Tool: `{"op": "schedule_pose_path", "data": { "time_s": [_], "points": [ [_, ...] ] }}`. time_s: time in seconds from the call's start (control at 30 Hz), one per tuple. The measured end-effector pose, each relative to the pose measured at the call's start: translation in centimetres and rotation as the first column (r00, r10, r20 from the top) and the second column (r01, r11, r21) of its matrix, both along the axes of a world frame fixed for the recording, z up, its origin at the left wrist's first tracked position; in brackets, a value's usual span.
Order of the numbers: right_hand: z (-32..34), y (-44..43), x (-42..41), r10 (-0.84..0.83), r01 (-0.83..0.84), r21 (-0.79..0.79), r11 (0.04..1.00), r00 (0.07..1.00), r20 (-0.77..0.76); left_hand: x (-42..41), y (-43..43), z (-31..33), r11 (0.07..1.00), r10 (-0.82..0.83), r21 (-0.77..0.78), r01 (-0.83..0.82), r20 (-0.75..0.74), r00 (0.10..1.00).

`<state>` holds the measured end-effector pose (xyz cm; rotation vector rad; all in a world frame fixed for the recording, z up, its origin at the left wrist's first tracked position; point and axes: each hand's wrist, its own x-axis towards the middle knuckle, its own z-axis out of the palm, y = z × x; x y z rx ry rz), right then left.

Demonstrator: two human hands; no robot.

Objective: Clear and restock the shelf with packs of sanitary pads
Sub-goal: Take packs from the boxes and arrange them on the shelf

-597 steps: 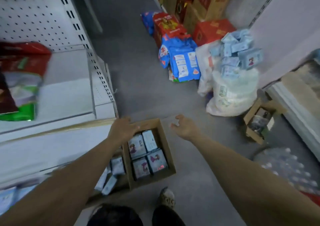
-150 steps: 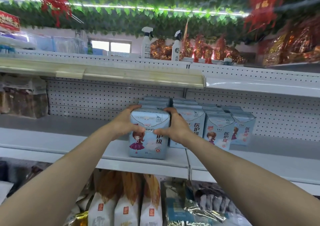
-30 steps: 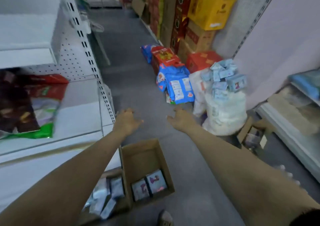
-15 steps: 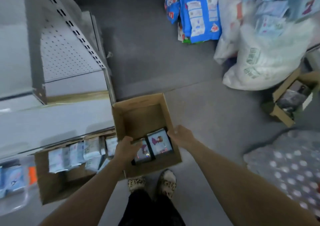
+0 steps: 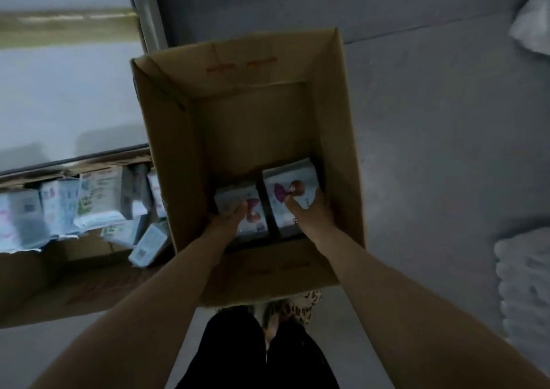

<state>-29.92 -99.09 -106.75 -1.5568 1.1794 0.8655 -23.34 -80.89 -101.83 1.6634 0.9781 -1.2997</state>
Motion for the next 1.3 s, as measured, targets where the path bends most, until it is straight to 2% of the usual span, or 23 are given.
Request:
{"op": "schedule_pose_path", "data": {
  "time_s": [0.07, 0.2, 0.33, 0.5, 0.67, 0.73, 0.8, 0.87, 1.03, 1.13, 1.3],
  "points": [
    [-1.7, 0.5, -0.6, -0.05, 0.05, -0.015, 0.999, 0.999, 0.023, -0.7, 0.3, -2.0, 0.999, 0.04, -0.008, -0.04, 0.0, 0.999],
    [-1.1, 1.2, 0.3, -0.089, 0.09, -0.06, 0.994, 0.996, 0.019, -1.2, -0.1, -4.4, 0.986, 0.161, -0.055, -0.16, 0.012, 0.987],
    [-2.3, 1.5, 2.1, -0.141, 0.144, -0.066, 0.987, 0.988, 0.056, 0.9, -1.1, -5.7, 0.982, 0.174, -0.106, -0.158, 0.157, 0.972],
    [-4.1, 0.8, 4.8, -0.19, 0.198, -0.041, 0.979, 0.971, 0.144, 4.4, -0.8, -6.7, 0.971, 0.229, -0.125, -0.202, 0.264, 0.937],
    [-2.9, 0.6, 4.2, -0.191, 0.221, -0.132, 0.966, 0.959, 0.21, 4.3, -0.7, -7.7, 0.983, 0.172, 0.016, -0.181, 0.242, 0.955],
    [-3.4, 0.8, 2.9, -0.274, 0.297, -0.129, 0.946, 0.947, 0.166, 4.1, -1.0, -8.3, 0.985, 0.153, 0.041, -0.166, 0.226, 0.962],
    [-4.0, 1.1, 2.4, -0.386, 0.393, -0.06, 0.917, 0.916, 0.111, 4.4, -1.2, -8.8, 0.986, 0.141, 0.055, -0.156, 0.218, 0.966],
    [-4.1, 1.5, 2.4, -0.446, 0.452, -0.037, 0.891, 0.888, 0.112, 4.7, -1.2, -9.0, 0.981, 0.162, 0.069, -0.18, 0.206, 0.965],
    [-2.9, 2.9, 2.1, -0.603, 0.623, -0.059, 0.78, 0.773, 0.197, 4.6, -0.9, -8.8, 0.972, 0.221, 0.033, -0.234, 0.232, 0.947],
    [-2.2, 2.8, 1.8, -0.677, 0.691, -0.007, 0.723, 0.71, 0.192, 4.8, -0.6, -8.2, 0.961, 0.269, -0.003, -0.277, 0.255, 0.929],
    [-2.1, 2.7, 0.9, -0.663, 0.666, 0.035, 0.745, 0.733, 0.156, 5.2, -0.6, -7.5, 0.961, 0.274, -0.1, -0.256, 0.247, 0.93]
  ]
}}
